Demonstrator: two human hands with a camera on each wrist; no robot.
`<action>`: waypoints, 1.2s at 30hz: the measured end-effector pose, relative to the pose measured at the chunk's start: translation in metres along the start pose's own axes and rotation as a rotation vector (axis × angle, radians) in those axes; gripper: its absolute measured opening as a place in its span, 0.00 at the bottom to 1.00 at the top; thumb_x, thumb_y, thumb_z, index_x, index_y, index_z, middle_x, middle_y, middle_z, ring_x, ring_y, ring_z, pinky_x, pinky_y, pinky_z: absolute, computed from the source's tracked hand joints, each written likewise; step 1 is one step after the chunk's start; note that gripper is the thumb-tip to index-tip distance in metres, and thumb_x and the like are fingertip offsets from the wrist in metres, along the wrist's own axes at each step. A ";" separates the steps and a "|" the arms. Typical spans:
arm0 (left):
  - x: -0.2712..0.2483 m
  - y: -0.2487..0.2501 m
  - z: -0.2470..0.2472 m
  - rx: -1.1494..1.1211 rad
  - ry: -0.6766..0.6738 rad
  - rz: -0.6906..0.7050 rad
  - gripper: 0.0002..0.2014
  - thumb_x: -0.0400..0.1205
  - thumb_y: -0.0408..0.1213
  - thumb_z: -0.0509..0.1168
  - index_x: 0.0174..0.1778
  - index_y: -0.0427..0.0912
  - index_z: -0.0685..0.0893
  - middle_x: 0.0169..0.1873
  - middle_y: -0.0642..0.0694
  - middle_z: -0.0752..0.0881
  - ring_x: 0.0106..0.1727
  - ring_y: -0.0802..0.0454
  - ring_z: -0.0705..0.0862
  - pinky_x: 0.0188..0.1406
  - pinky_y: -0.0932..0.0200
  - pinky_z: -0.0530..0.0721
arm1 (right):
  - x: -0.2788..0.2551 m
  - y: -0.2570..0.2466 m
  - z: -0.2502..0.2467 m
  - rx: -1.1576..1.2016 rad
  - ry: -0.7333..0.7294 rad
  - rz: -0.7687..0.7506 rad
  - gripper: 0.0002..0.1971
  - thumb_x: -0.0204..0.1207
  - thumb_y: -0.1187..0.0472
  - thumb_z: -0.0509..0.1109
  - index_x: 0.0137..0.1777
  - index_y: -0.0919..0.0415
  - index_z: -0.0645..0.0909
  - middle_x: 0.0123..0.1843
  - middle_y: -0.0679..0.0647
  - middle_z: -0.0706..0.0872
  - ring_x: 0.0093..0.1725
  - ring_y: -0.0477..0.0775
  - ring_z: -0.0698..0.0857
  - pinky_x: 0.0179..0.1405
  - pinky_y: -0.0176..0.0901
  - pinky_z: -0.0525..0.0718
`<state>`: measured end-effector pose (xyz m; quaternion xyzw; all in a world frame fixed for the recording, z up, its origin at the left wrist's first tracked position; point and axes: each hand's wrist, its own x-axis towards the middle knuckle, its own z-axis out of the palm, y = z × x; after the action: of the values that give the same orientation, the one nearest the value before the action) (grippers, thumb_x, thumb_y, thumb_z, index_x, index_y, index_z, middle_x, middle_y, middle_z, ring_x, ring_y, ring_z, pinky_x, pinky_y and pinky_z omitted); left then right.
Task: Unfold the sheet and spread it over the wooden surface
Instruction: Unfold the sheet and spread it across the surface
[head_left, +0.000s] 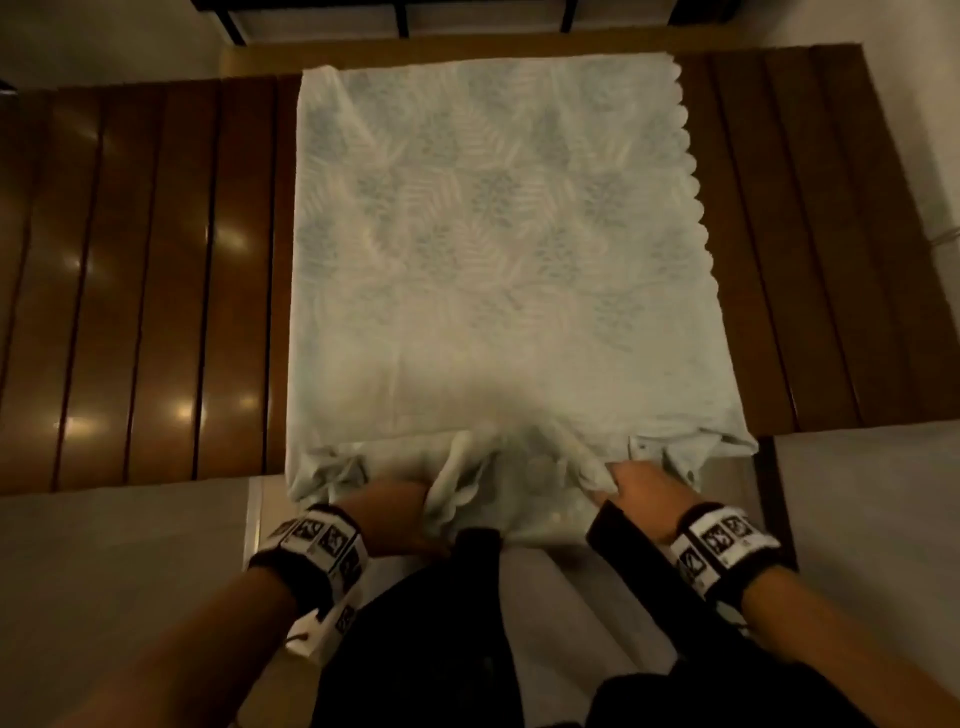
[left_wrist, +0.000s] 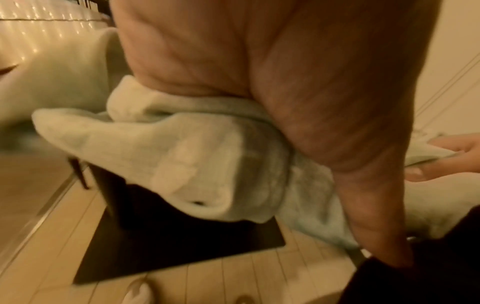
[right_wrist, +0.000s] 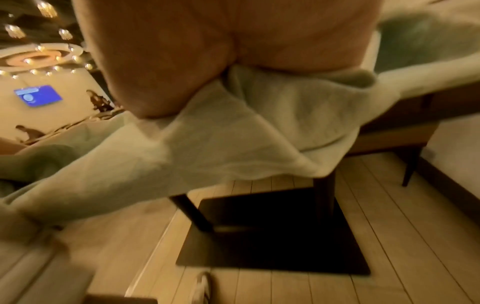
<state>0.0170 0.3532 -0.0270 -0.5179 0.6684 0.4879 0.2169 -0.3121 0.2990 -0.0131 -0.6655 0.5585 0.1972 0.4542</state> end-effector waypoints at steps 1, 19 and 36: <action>0.001 0.001 0.019 -0.020 -0.038 -0.007 0.52 0.59 0.79 0.49 0.71 0.48 0.81 0.68 0.45 0.84 0.70 0.44 0.81 0.71 0.51 0.76 | -0.003 0.008 0.012 -0.037 -0.055 -0.010 0.18 0.85 0.44 0.60 0.62 0.51 0.85 0.61 0.58 0.89 0.61 0.61 0.85 0.60 0.49 0.81; -0.062 -0.062 -0.008 -0.549 0.765 -0.472 0.13 0.81 0.54 0.64 0.44 0.48 0.84 0.39 0.43 0.89 0.41 0.44 0.86 0.46 0.45 0.86 | -0.009 0.046 -0.027 0.254 0.446 0.109 0.11 0.79 0.48 0.70 0.41 0.52 0.87 0.37 0.50 0.89 0.38 0.53 0.86 0.38 0.45 0.80; -0.040 -0.112 -0.063 -0.582 0.650 -0.551 0.09 0.83 0.46 0.66 0.50 0.44 0.81 0.40 0.45 0.84 0.37 0.49 0.83 0.37 0.52 0.81 | 0.021 0.063 -0.088 0.261 0.621 0.597 0.12 0.83 0.52 0.68 0.50 0.63 0.78 0.41 0.60 0.81 0.42 0.64 0.83 0.48 0.57 0.84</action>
<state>0.1463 0.3190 -0.0160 -0.8386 0.3765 0.3922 -0.0344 -0.3858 0.2171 -0.0090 -0.4399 0.8562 0.0384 0.2683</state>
